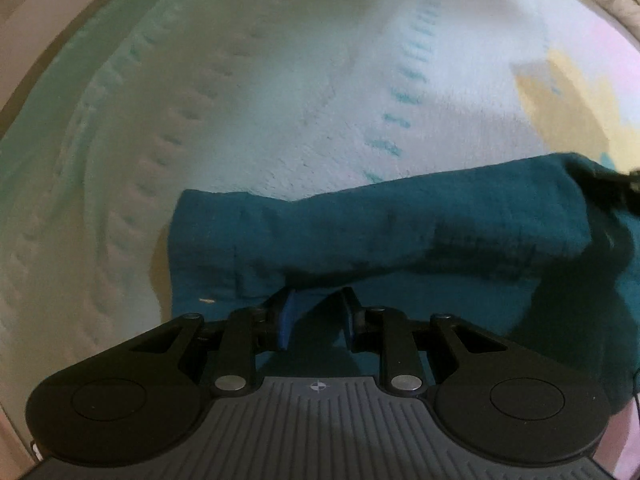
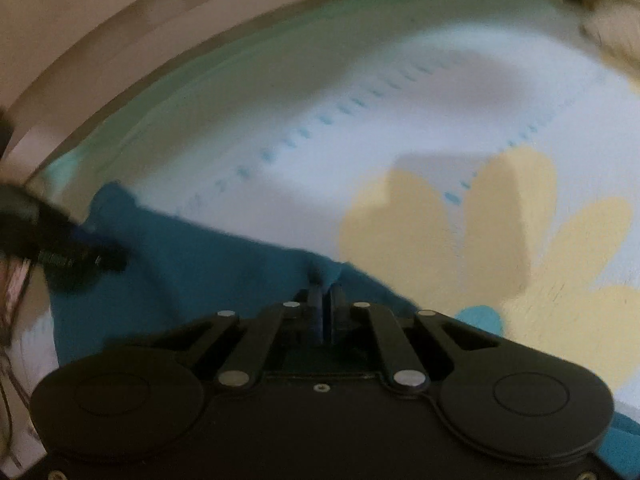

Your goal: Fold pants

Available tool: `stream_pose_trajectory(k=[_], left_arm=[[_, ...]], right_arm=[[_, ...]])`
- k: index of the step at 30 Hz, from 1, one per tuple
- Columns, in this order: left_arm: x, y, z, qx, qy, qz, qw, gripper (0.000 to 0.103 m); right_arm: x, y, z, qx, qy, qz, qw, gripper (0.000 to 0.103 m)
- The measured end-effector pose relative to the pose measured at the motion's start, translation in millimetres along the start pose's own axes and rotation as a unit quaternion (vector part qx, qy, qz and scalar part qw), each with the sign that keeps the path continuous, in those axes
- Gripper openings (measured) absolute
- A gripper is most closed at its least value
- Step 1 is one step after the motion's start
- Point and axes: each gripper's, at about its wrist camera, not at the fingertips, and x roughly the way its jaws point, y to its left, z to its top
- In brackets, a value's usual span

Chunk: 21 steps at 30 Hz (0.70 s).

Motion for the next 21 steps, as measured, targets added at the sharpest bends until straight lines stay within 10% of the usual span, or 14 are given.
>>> stream_pose_trajectory(k=[16, 21], left_arm=[[-9, 0, -23, -0.014, -0.021, 0.062, 0.9977, 0.024], [-18, -6, -24, 0.005, -0.032, 0.089, 0.9955, 0.022]], right_arm=[[39, -20, 34, 0.060, -0.006, -0.055, 0.997, 0.009], [16, -29, 32, 0.107, -0.060, -0.058, 0.991, 0.026]])
